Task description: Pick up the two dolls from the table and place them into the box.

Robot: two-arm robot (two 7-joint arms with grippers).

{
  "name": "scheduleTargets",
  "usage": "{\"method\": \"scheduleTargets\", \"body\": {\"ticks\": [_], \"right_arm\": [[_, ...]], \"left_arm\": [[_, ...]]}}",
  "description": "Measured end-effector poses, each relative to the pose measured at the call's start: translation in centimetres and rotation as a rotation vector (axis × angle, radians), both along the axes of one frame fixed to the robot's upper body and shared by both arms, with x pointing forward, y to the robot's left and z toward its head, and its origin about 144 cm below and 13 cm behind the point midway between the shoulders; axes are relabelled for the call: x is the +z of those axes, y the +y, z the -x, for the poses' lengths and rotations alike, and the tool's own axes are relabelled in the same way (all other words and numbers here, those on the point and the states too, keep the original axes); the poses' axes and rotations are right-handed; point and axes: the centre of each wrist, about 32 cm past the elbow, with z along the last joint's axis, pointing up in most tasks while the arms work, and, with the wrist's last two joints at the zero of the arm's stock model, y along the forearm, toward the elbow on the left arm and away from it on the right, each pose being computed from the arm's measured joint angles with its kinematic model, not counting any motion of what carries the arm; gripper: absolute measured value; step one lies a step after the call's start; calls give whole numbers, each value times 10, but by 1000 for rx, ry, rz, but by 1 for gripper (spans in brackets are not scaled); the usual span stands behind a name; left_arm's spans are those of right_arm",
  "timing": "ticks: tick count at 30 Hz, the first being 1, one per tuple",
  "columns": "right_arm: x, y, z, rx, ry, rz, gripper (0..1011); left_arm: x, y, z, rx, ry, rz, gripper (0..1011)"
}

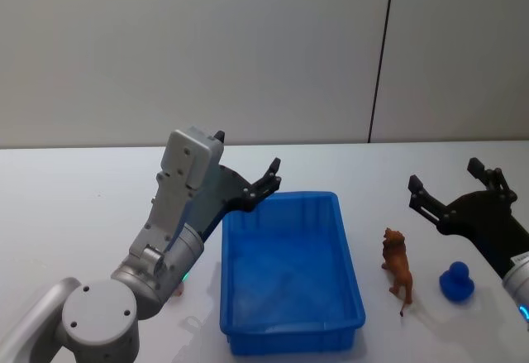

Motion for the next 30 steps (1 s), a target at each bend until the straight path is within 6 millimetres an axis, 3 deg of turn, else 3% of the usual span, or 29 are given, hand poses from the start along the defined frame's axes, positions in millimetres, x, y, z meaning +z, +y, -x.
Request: {"method": "scheduleTargets", "body": {"ticks": [30], "right_arm": [[0, 0, 0, 0, 0, 0, 1001]], "left_arm": [[0, 0, 0, 0, 0, 0, 1001]]}}
